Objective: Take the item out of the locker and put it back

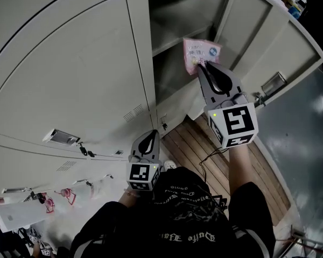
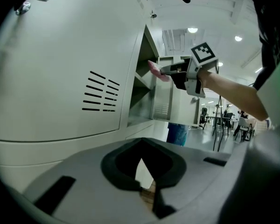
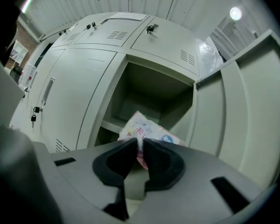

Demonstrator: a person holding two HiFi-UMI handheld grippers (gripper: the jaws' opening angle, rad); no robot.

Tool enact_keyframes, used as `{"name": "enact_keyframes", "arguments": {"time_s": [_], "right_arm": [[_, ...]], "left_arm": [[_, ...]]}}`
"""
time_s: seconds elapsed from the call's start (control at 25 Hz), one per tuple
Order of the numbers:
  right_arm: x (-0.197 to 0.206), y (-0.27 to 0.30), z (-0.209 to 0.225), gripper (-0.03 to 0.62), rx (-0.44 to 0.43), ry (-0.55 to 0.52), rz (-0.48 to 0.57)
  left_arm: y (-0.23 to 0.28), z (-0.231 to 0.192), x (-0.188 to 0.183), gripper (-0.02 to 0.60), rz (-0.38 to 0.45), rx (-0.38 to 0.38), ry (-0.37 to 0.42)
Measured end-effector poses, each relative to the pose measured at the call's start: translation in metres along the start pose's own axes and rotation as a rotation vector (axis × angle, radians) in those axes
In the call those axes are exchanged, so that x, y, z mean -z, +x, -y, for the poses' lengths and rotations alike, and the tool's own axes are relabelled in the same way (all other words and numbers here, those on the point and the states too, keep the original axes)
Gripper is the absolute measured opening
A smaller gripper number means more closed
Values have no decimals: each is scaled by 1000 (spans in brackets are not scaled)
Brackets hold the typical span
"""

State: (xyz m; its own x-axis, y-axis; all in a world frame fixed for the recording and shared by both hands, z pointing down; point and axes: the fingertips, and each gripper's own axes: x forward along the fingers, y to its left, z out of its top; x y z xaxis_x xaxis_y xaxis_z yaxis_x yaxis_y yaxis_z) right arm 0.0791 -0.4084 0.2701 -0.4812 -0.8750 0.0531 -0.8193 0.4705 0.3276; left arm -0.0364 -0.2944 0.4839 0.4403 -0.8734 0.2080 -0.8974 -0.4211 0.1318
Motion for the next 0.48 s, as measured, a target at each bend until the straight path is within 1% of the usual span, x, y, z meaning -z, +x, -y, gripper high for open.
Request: {"name": "enact_keyframes", "arguments": {"time_s": [0.24,0.48], "right_arm": [[-21,32,15,44,-37,-62,-24],[-23,66,29,44,-70,-50,-88]], "left_arm": [[-2,-2,-2,6,7,-15,0],[-5,-8,-1,6,14,-46,-16]]}}
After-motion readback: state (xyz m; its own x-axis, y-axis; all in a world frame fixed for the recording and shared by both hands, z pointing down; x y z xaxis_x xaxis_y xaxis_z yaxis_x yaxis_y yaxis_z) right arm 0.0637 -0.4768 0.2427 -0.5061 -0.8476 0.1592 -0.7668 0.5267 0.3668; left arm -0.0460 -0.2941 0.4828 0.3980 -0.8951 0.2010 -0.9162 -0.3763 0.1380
